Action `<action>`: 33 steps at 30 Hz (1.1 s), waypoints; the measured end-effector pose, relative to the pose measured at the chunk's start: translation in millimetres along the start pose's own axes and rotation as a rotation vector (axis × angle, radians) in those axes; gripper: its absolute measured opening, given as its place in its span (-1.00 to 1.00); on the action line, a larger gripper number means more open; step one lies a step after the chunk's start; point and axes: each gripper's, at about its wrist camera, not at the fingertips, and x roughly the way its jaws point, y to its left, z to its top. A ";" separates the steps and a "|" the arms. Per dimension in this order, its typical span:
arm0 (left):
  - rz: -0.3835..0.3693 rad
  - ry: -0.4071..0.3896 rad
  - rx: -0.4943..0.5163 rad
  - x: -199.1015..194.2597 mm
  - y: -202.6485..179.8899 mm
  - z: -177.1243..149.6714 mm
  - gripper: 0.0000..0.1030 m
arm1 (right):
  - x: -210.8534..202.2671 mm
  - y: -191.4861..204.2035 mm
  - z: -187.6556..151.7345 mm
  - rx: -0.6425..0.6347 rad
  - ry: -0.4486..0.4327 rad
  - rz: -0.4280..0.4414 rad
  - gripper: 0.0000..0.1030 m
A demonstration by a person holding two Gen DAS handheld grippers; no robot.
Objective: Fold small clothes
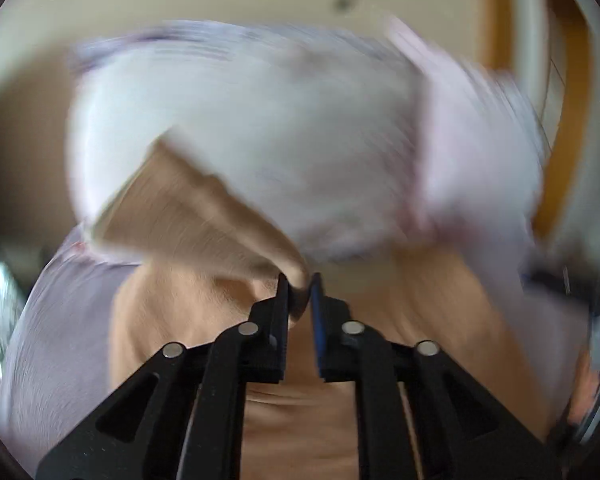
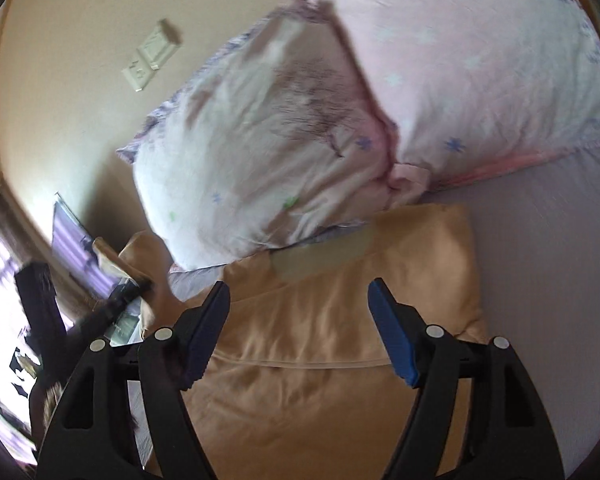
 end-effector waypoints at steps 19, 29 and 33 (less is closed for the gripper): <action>0.082 0.242 0.025 -45.1 29.3 -138.1 -0.04 | 103.4 -26.8 -21.5 -0.063 0.354 -0.222 -0.90; 0.046 0.276 -0.060 -39.9 45.1 -157.5 0.04 | 54.7 -4.9 40.6 -0.128 0.036 -0.349 -0.94; 0.046 0.271 -0.059 -38.7 43.7 -158.3 0.09 | 71.0 -28.6 56.5 -0.128 0.066 -0.502 -0.93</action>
